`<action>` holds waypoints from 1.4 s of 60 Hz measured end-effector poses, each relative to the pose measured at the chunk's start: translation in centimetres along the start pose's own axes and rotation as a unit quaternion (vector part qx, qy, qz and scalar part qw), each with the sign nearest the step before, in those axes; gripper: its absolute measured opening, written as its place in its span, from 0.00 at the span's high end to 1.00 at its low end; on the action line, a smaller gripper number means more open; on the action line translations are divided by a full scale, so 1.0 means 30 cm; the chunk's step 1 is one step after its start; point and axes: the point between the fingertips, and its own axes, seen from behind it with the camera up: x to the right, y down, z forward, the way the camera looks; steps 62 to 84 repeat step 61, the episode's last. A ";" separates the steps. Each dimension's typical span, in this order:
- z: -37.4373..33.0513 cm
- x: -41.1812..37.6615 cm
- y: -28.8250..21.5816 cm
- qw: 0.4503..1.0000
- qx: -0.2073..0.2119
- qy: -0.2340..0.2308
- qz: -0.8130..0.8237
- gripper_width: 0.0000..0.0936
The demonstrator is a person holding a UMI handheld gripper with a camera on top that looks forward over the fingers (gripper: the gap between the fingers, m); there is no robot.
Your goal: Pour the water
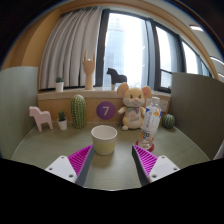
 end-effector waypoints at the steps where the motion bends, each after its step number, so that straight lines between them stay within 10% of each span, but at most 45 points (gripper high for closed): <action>1: -0.019 -0.025 -0.013 1.000 0.003 -0.006 -0.002 0.18; 32: -0.373 -0.495 -0.207 0.990 0.056 -0.131 -0.011 0.18; 84: -0.410 -0.505 -0.222 0.989 0.064 -0.130 -0.027 0.18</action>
